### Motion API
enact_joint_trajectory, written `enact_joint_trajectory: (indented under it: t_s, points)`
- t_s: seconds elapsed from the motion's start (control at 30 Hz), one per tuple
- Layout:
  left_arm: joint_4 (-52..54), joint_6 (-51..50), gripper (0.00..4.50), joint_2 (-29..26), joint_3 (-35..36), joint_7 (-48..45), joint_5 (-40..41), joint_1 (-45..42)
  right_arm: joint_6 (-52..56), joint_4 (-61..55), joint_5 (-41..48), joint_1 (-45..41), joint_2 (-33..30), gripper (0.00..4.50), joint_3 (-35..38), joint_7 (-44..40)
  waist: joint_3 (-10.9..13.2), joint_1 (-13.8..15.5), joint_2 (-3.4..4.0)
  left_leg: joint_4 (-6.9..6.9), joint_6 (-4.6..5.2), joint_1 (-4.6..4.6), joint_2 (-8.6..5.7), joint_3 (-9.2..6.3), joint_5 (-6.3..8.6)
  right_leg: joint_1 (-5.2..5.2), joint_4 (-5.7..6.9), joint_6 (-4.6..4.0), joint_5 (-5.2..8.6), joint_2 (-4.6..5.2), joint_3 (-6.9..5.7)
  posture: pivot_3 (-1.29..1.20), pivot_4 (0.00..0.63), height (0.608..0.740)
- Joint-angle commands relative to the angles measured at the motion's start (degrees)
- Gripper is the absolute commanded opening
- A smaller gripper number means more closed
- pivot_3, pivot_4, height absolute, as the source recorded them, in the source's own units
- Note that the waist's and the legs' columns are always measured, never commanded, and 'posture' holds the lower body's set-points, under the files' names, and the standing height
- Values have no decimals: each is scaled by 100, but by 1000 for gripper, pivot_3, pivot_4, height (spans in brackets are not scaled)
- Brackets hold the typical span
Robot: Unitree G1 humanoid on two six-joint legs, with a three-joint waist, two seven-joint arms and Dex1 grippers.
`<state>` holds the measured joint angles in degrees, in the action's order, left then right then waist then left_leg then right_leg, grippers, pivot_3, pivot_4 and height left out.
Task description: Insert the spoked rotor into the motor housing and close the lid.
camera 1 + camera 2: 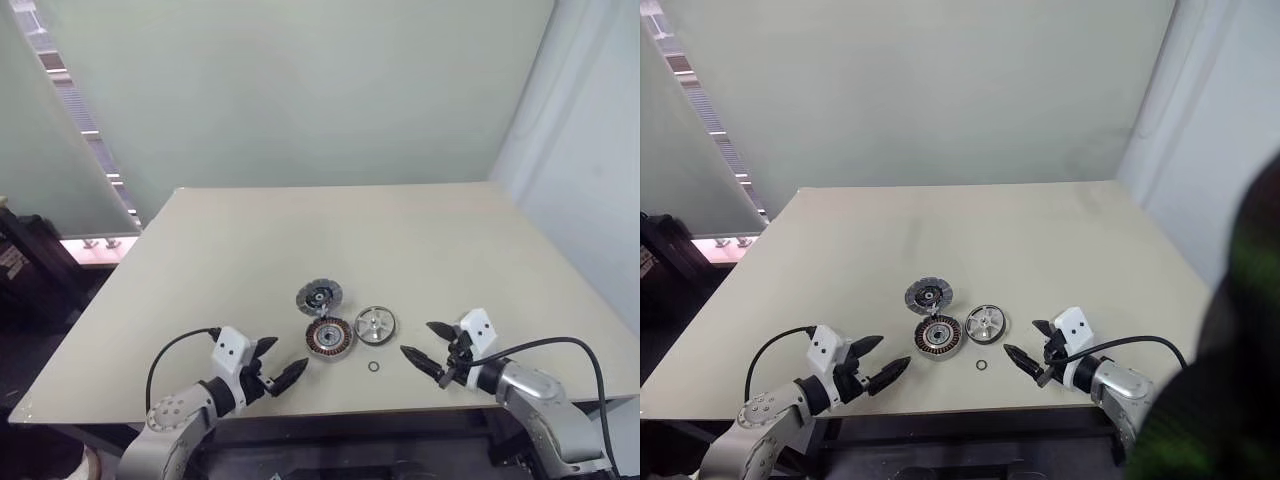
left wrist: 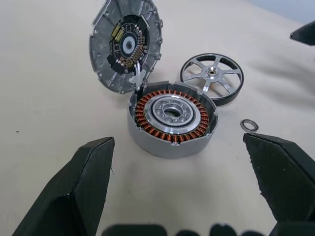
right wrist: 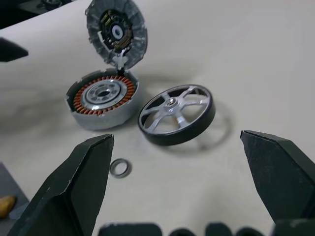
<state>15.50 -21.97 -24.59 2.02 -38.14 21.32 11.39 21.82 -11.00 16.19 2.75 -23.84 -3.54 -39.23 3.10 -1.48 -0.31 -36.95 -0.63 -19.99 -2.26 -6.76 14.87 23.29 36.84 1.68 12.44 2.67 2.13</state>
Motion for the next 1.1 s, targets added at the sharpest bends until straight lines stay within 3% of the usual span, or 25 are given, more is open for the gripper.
enact_joint_trajectory:
  t_s: [0.03,0.37,0.73,1.1]
  points:
    - [181,14,4490,-18,-11,-42,82,-87,-80,-299,-23,-106,41,4500,-95,50,0,3,0,-1,0,0,0,0,0,0,0,0,0,0,0,0,0,740]
    - [109,13,4490,-70,-106,-128,25,-102,122,57,-472,-222,222,4500,-941,198,0,2,-1,0,0,0,0,-1,0,0,0,0,0,0,-1,0,0,740]
    - [-107,199,4490,-260,-290,-315,-200,29,-252,1246,-895,-705,775,4500,-1251,401,0,2,-1,1,0,-2,0,-4,0,3,0,0,0,-2,-1,0,0,740]
    - [-112,206,4490,-259,-264,-324,-209,35,-455,1731,-1043,-720,913,4500,-1349,395,0,0,-1,1,0,0,1,-3,0,2,0,0,0,-3,-2,0,0,740]
